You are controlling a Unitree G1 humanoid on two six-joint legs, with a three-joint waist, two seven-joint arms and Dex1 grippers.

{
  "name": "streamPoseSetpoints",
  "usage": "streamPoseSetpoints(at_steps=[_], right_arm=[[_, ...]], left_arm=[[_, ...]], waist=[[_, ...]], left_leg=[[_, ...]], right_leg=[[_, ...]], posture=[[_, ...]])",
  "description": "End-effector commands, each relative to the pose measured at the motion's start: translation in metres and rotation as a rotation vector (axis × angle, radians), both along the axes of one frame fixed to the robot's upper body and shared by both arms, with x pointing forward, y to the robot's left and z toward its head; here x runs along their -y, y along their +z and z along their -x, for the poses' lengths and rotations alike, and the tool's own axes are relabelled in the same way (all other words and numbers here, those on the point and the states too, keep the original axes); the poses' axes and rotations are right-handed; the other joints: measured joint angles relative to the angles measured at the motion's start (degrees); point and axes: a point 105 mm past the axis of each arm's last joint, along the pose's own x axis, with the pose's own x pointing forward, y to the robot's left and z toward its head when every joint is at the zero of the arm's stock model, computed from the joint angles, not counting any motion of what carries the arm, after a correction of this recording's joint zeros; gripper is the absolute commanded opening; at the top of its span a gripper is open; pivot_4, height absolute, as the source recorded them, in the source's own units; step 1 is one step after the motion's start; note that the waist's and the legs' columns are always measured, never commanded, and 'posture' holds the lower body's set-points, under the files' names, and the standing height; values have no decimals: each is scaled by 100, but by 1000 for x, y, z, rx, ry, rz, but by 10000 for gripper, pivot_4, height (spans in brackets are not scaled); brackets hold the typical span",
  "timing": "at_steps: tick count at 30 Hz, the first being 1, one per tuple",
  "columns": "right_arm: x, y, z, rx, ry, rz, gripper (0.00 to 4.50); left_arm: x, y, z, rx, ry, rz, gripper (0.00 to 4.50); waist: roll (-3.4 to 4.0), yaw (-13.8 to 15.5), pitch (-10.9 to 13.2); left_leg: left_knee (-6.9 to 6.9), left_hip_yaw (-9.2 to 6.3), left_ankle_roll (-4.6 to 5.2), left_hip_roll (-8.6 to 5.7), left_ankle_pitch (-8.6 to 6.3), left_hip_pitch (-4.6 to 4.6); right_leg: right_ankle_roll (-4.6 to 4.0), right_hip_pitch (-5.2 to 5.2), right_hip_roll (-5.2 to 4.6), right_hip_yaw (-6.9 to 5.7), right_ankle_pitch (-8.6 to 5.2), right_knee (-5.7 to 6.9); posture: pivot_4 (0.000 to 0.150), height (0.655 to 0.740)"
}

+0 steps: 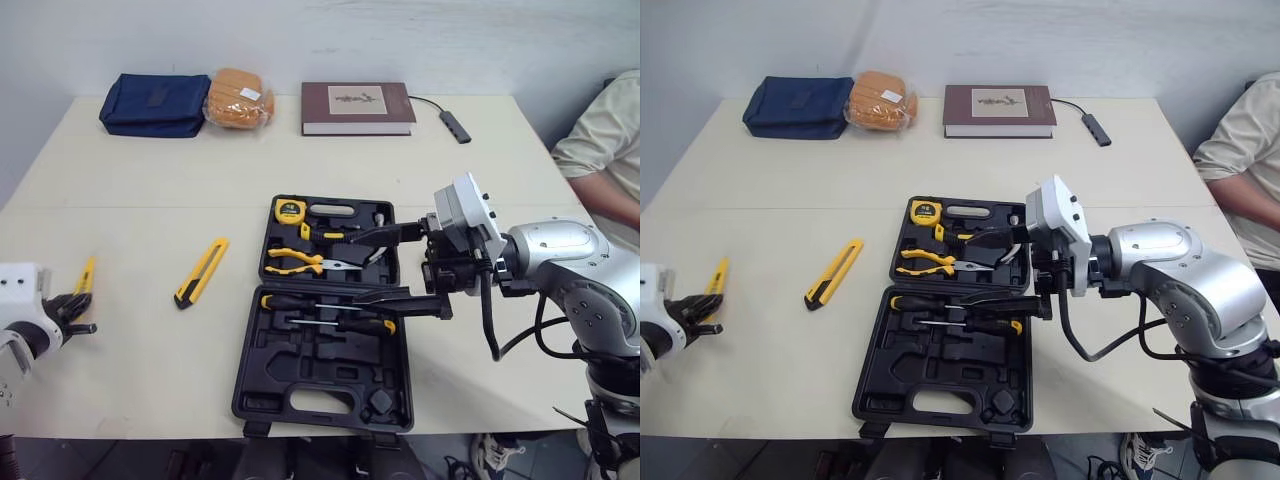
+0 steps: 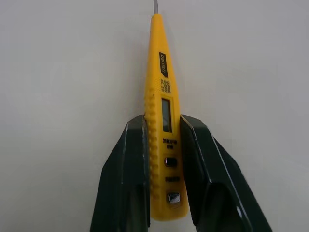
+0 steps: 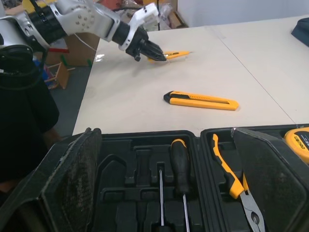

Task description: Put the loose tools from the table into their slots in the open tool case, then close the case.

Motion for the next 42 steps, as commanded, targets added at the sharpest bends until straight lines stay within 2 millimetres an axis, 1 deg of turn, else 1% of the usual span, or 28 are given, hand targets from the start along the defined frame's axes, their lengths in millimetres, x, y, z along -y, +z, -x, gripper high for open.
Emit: streamPoseSetpoints(at_steps=[1,3,4,6,7,9,13,15,18,21,25,31,37,42], right_arm=[[5,10,7,43,3,-10,45000],[9,6,9,30,-11,5,45000],[11,4,10,23,-16,12,45000],[14,0,14,3,-15,33,45000],[15,-2,17,-9,-13,42,45000],[17,-5,21,-26,-11,53,45000],[23,-17,28,-63,-47,94,45000],[26,-24,31,-71,-78,114,45000],[30,-33,35,-81,-116,137,45000],[34,-42,42,-111,-141,170,45000],[36,-45,47,-114,-172,168,45000],[37,-46,48,-101,-216,160,45000],[39,-47,47,-94,-240,162,45000],[39,-47,46,-92,-247,160,45000]], left_arm=[[51,29,2,38,-295,4,2835],[93,41,8,12,-531,25,2835],[108,44,13,-8,-621,27,2835],[134,44,19,-65,-797,-5,2835],[145,43,21,-91,-869,-28,2835],[157,41,23,-121,-957,-59,2835],[199,45,28,-176,-1236,-77,2835],[210,43,27,-223,-1344,-119,2835],[221,35,26,-293,-1463,-170,2835],[227,20,24,-370,-1543,-238,2835],[233,10,17,-412,-1610,-279,2835],[241,-1,-3,-421,-1597,-325,2835],[246,-12,-13,-434,-1563,-360,2835],[252,-13,-20,-415,-1539,-350,2835]], waist=[[0,-13,0],[1,-19,0],[1,-21,0],[4,-24,2],[13,-23,8],[21,-33,12],[26,-12,18],[26,15,18],[26,40,18],[24,37,20],[14,149,26],[8,223,30],[5,267,31],[5,288,31]], left_leg=[[-2,-1,-4,0,-3,-1],[-3,0,-3,0,-3,0],[-5,-2,18,0,10,-1],[-7,-1,19,0,10,0],[-9,-1,19,0,11,-1],[-8,2,22,0,12,0],[-7,3,22,0,19,0],[-4,1,23,-1,20,-2],[-2,6,26,-3,20,-3],[0,16,31,-3,24,-3],[17,16,38,-3,34,-8],[49,-1,47,-3,34,-41],[80,-19,52,-2,32,-62],[97,-26,61,-3,30,-66]], right_leg=[[0,1,0,0,0,-5],[0,2,1,0,0,-8],[-1,2,0,-1,-1,-8],[-2,1,1,-2,-1,-10],[-2,2,1,-2,-1,-11],[-2,3,1,-1,-1,-13],[-2,2,4,-2,-1,-8],[-2,5,5,-4,-1,-8],[0,6,5,-1,0,-9],[1,5,11,4,0,-8],[2,5,18,1,1,5],[12,-4,18,-8,6,10],[17,-3,19,-26,9,22],[26,7,18,-27,13,21]], posture=[[1500,7400],[1500,7400],[1500,7400],[1500,7400],[1500,7400],[1500,7400],[1500,7400],[1500,7400],[1500,7400],[1500,7400],[1500,7400],[1500,7400],[1500,7400],[1500,7400]])
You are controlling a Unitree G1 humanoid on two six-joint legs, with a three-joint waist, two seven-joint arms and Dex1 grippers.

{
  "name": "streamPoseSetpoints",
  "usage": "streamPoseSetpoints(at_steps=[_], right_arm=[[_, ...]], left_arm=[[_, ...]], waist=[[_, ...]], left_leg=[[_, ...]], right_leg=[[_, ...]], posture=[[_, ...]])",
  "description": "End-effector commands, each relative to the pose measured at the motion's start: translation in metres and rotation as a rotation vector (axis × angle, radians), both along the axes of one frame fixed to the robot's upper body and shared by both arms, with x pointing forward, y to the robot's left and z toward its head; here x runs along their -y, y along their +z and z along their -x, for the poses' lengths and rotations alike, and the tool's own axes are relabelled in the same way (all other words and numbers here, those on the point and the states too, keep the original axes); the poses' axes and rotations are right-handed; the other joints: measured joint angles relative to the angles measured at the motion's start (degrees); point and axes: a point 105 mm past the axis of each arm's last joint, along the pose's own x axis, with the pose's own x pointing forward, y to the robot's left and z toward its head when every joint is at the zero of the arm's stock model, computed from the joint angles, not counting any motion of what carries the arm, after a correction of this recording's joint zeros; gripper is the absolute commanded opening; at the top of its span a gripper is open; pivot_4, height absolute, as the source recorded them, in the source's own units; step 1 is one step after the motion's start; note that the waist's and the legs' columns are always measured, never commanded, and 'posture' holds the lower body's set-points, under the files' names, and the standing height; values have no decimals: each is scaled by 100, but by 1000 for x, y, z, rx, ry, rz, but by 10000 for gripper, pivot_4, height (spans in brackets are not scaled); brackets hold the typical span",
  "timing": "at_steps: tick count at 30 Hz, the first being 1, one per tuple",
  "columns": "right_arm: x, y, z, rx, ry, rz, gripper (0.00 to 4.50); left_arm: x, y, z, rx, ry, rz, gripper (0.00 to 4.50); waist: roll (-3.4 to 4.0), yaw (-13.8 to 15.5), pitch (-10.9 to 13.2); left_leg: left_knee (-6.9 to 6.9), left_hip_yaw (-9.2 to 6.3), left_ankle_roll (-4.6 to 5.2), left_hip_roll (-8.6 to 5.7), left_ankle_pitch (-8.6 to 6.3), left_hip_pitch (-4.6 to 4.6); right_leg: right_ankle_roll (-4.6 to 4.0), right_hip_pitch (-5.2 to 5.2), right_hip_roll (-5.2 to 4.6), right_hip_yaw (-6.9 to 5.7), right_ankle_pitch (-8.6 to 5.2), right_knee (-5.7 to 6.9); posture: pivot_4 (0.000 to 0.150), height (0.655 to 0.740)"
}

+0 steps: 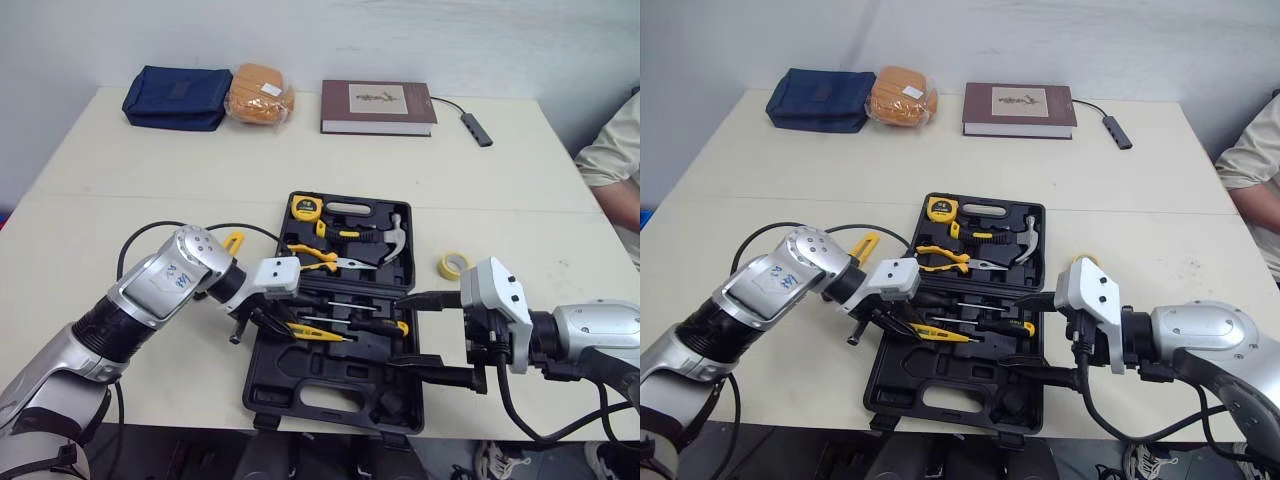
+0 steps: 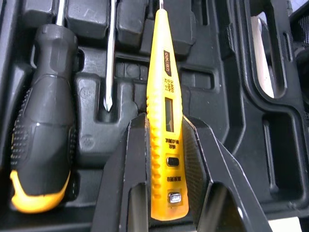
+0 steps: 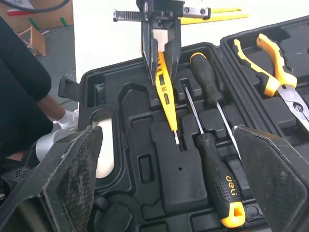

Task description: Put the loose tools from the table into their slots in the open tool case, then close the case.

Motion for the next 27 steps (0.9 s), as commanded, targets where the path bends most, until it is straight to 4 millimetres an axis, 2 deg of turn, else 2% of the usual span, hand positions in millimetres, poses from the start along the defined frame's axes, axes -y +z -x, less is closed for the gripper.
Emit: streamPoseSetpoints(at_steps=[1,6,8,9,13,17,24,27], right_arm=[[-1,7,3,45,10,4,45000],[-1,7,2,48,7,5,45000],[-1,7,2,49,8,5,45000],[-1,7,2,49,8,5,45000],[-1,7,2,48,10,6,45000],[-1,7,2,47,12,4,45000],[-2,7,3,46,15,-2,45000],[-3,7,3,42,18,-10,45000]], left_arm=[[-2,0,-7,29,36,-25,2835],[-2,-2,-7,43,32,-22,2835],[-3,-1,-9,59,35,-24,13180],[-4,0,-9,67,35,-26,16043],[-8,18,-8,92,16,2,32507],[-11,35,-4,107,-2,66,32507],[-2,33,-14,250,-32,272,32507],[0,29,-12,234,-41,418,24040]], waist=[[0,-1,0],[0,-7,0],[0,-6,0],[0,-1,0],[0,-7,0],[-1,-31,0],[-2,-20,1],[-2,-18,1]], left_leg=[[2,-3,0,0,0,0],[3,-4,0,0,1,1],[5,-4,1,0,1,1],[6,-5,1,0,1,1],[14,-6,3,-1,3,3],[11,-9,1,-1,5,2],[14,-9,2,-2,5,-1],[16,-10,2,-2,5,-2]], right_leg=[[1,1,0,0,0,0],[1,3,0,0,1,0],[1,3,0,0,1,1],[2,3,0,-1,1,1],[1,5,-4,0,1,0],[1,0,-4,0,1,2],[3,4,-4,-6,2,7],[4,4,-4,-9,2,7]], posture=[[1500,7400],[1500,7400],[1500,7400],[1500,7400],[1500,7400],[1500,7400],[1500,7400],[1500,7400]])
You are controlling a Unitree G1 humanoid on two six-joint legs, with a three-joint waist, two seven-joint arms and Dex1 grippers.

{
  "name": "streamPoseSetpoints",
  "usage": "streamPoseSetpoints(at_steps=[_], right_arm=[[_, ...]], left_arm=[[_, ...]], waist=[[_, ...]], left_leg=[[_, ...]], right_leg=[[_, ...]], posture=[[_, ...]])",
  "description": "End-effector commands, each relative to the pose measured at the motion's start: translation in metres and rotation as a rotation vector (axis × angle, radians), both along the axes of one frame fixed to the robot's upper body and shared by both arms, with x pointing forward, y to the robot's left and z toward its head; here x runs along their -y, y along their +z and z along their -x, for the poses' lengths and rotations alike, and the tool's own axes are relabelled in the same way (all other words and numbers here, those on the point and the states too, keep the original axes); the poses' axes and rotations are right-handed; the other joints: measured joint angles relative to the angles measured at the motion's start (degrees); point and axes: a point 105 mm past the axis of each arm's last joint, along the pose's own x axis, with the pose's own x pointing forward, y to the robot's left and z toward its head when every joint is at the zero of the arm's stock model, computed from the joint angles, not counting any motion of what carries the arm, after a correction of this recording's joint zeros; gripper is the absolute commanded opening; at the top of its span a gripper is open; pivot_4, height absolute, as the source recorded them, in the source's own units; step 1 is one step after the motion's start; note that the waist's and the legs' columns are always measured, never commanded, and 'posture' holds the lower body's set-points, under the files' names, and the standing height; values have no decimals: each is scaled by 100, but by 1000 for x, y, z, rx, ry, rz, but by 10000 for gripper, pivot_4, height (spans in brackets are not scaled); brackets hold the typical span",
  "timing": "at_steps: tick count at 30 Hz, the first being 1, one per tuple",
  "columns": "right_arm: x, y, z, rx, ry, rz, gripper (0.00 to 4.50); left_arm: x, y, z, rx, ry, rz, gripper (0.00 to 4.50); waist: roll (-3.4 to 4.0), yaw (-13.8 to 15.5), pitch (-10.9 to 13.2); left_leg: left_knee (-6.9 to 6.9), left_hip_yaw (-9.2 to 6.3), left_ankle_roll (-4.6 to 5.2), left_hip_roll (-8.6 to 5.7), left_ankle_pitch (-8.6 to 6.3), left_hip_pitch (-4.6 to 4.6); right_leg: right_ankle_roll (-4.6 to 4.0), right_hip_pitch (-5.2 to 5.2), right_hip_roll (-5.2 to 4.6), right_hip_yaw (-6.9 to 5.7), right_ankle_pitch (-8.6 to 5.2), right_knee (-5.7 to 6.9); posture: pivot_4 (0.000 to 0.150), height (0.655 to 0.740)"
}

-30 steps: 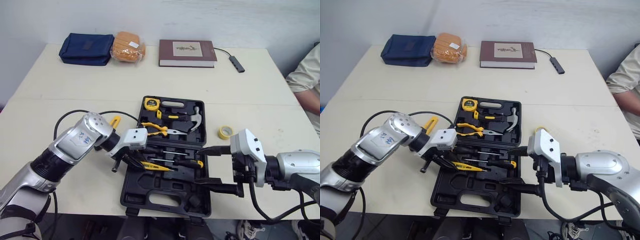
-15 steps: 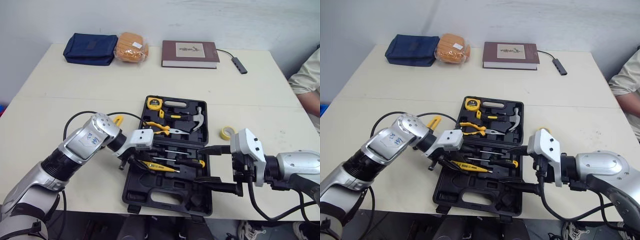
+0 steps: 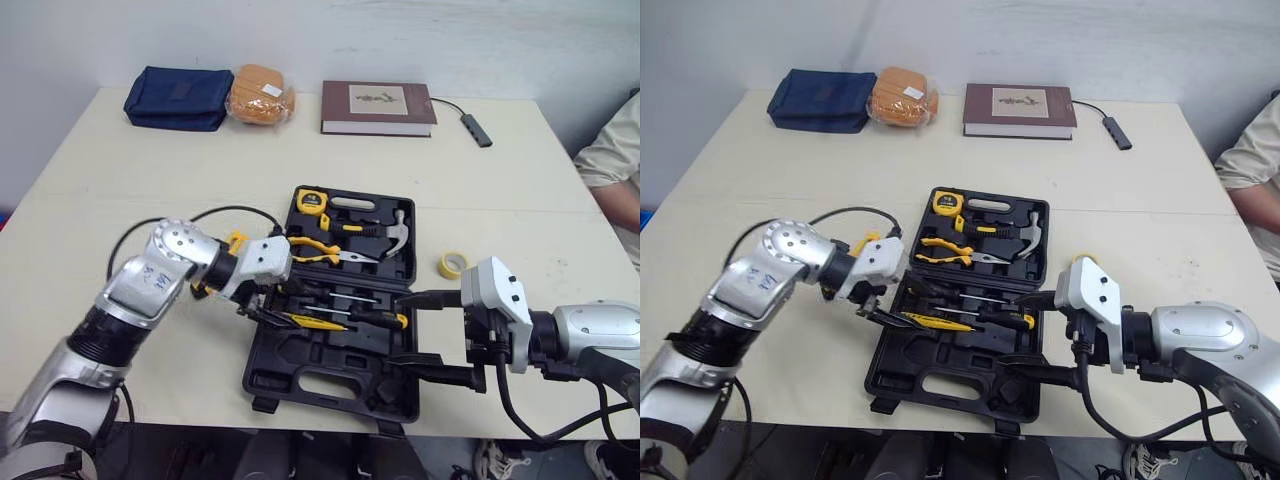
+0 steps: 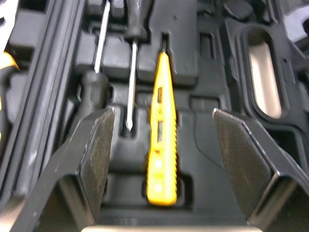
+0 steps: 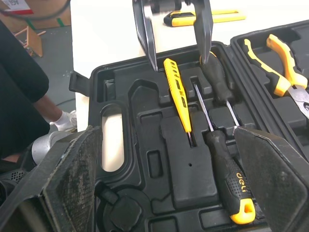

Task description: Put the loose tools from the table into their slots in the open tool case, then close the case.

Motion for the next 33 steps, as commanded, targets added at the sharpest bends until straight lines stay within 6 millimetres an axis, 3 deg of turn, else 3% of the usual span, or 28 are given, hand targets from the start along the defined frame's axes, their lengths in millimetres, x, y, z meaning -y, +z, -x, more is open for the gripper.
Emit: streamPoseSetpoints(at_steps=[1,4,5,6,20,26,33], right_arm=[[-3,6,3,33,20,-6,45000],[-4,5,2,36,21,-8,45000],[-4,5,2,37,21,-9,45000],[-4,5,2,39,21,-10,45000],[-6,6,-2,56,18,-6,45000],[-6,6,-2,55,24,-5,45000],[-6,5,-2,55,25,-3,45000]], left_arm=[[-1,7,0,26,-16,160,19467],[0,0,1,-17,-3,205,4474],[0,-3,1,-30,5,211,998],[0,-6,1,-37,11,213,273],[-4,-45,-2,-78,89,118,273],[-21,-78,8,-133,111,-79,273],[-32,-92,8,-107,144,-186,273]], waist=[[0,0,0],[0,-6,0],[0,-4,0],[0,-2,0],[0,-2,-1],[11,-24,-15],[30,-35,-45]], left_leg=[[0,-1,0,0,0,0],[-2,-2,0,0,0,0],[-2,-1,0,0,0,1],[-1,-1,-1,0,0,1],[0,-1,-1,-1,0,4],[-4,-1,-2,0,0,23],[-30,-1,-4,6,-22,107]], right_leg=[[0,0,0,0,0,-1],[0,0,0,-4,0,1],[0,0,0,-4,0,6],[0,0,0,-4,0,8],[0,3,0,-5,0,11],[0,17,0,-2,0,-5],[-8,94,-1,4,-5,-34]], posture=[[1500,7400],[1500,7400],[1500,7400],[1500,7400],[1500,7400],[1500,7400],[1500,7400]])
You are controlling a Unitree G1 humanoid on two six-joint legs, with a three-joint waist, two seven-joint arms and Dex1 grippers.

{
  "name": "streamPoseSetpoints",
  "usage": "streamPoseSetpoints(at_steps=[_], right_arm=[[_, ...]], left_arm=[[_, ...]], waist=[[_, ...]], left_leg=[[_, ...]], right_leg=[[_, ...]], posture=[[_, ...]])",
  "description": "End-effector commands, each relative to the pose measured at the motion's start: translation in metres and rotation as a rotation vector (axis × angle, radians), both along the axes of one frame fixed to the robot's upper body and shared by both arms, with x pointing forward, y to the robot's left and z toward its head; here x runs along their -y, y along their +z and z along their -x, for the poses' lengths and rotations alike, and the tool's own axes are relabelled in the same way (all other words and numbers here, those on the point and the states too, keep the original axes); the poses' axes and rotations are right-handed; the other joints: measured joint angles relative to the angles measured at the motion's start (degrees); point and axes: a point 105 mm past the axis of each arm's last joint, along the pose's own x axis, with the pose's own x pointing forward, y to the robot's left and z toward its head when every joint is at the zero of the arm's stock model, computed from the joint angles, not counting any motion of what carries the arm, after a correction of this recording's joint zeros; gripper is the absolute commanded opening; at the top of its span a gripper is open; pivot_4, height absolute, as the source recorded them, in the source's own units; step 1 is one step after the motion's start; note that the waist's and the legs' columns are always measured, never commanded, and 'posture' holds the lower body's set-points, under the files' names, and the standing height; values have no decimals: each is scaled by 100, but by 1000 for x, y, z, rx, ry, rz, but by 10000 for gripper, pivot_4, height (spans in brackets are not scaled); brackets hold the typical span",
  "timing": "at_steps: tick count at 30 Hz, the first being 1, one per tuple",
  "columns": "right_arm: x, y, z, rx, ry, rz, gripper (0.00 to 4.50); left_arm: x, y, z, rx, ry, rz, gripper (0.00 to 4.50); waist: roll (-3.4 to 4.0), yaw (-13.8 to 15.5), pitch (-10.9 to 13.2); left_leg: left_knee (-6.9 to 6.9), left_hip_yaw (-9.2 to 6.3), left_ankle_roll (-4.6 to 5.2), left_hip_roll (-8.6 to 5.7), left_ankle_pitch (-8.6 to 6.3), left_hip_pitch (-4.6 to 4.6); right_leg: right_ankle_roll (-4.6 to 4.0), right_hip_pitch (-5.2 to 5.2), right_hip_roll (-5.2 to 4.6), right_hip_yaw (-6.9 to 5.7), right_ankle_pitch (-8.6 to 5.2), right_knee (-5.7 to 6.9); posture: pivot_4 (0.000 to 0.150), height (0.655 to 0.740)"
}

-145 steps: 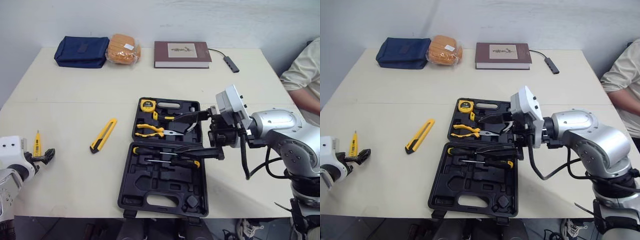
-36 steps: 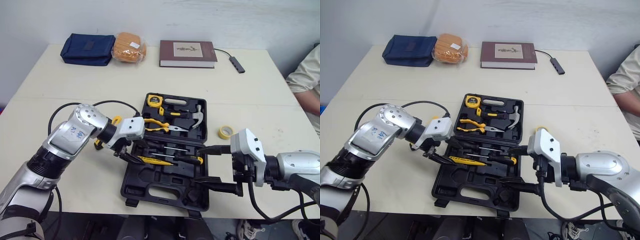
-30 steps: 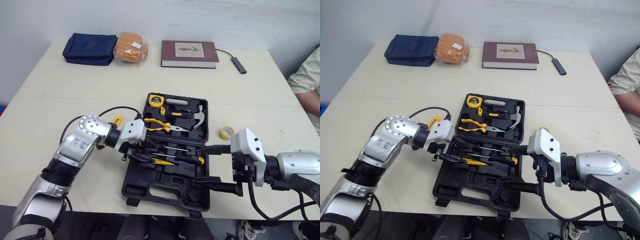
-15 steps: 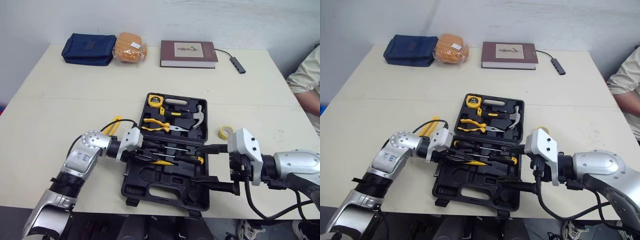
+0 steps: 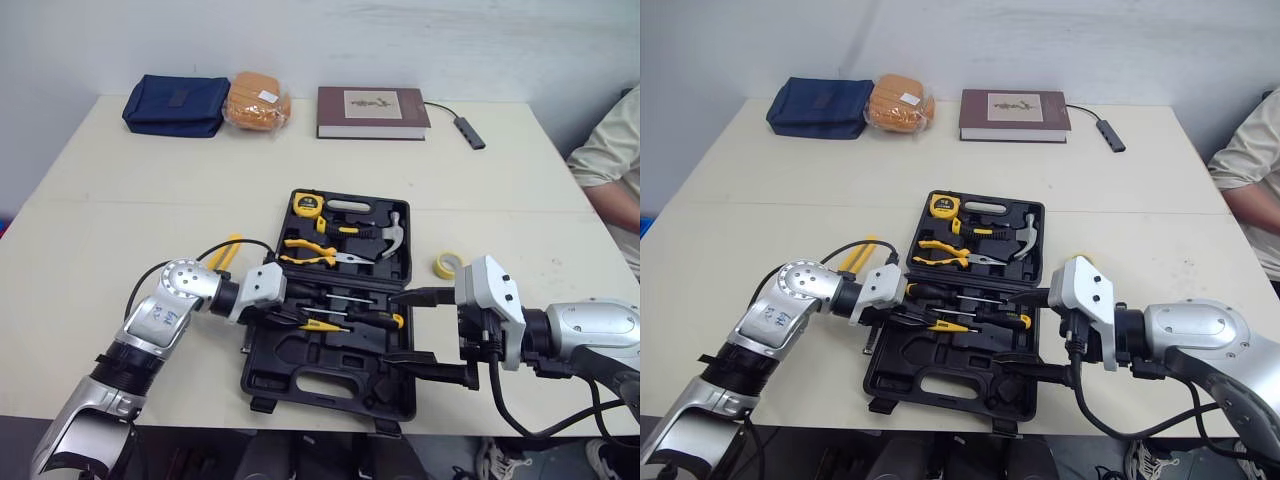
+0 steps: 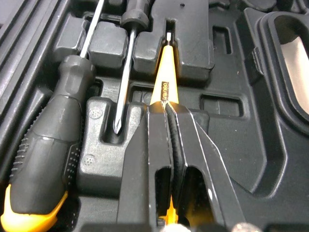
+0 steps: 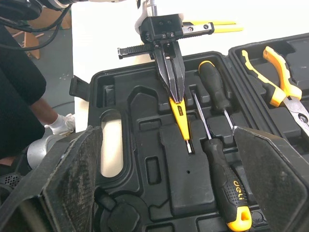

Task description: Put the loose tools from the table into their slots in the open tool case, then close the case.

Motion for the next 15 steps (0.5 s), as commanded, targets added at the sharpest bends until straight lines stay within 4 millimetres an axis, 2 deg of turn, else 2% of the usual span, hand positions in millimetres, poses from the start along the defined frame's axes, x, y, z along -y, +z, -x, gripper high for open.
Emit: streamPoseSetpoints(at_steps=[1,4,9,12,15], right_arm=[[-1,4,0,30,10,2,45000],[0,4,-1,33,6,4,45000],[5,4,-5,47,-30,1,45000],[27,11,-14,58,-135,-21,45000],[56,13,-22,60,-259,-26,45000]], left_arm=[[-21,-42,6,-89,66,-177,273],[-13,-34,7,-82,51,-122,273],[-4,1,12,-88,43,77,273],[-19,38,16,-111,133,252,8496],[-44,53,22,-126,281,325,22639]], waist=[[2,-5,-16],[7,-7,-21],[6,-46,-20],[-5,-88,-10],[-12,-109,-4]], left_leg=[[-1,-1,-1,1,-3,1],[-2,-2,-2,2,-4,3],[-2,-4,-4,2,-6,-5],[-3,-9,-4,2,-6,-22],[-3,-16,-4,2,-5,-30]], right_leg=[[-1,0,-1,2,0,-1],[-3,-1,-2,3,-2,-1],[-6,-7,-4,3,-3,-4],[-6,-19,-4,2,-3,-10],[-5,-18,-4,-5,-3,-16]], posture=[[1500,7400],[1500,7400],[1500,7400],[1500,7400],[1500,7400]])
